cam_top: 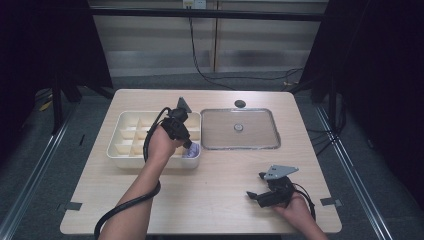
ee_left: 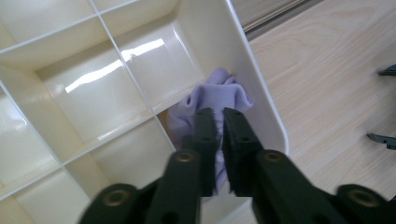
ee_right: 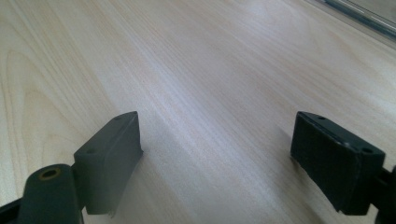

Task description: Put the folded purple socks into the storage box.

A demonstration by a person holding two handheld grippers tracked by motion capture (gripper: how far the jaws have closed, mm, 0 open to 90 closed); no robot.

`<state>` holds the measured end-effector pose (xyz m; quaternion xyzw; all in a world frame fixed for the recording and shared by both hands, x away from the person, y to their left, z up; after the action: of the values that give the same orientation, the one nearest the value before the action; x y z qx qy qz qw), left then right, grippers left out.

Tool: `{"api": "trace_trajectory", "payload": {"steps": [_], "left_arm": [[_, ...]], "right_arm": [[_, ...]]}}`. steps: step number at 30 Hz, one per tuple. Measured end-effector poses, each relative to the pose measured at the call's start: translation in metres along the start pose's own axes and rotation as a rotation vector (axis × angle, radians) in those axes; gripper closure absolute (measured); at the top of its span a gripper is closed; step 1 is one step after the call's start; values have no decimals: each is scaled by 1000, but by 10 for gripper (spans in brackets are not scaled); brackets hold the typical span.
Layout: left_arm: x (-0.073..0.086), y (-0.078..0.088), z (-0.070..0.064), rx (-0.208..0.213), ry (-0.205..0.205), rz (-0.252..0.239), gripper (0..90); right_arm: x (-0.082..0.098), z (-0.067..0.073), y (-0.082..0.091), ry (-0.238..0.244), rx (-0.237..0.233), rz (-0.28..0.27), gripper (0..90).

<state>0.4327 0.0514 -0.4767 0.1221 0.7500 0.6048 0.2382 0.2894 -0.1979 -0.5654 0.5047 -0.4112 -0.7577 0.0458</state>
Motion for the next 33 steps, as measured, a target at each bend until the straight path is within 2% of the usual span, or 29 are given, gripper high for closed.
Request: {"api": "trace_trajectory", "payload": {"steps": [14, 24, 33], "left_arm": [[-5, -11, -4, -21, -22, 2, 900], [-3, -19, -5, -22, -19, 2, 900], [4, -28, -5, -35, -35, 34, 900]], "right_arm": [[0, 0, 0, 3, 3, -1, 155], [-1, 0, -1, 4, -2, 0, 155], [-1, 0, -1, 11, -4, 3, 155]]}}
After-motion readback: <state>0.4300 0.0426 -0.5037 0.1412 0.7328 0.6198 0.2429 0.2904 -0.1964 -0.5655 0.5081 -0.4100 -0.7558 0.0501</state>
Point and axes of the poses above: each handheld gripper's, and its own axes: y roughly backward along the jaws, x roughly out of its underside, z roughly to its left, the point moved 8 cm from there along -y, roughly forward along the jaws, and after that the axes turned 10 degrees about -x, right-handed, at the moved point
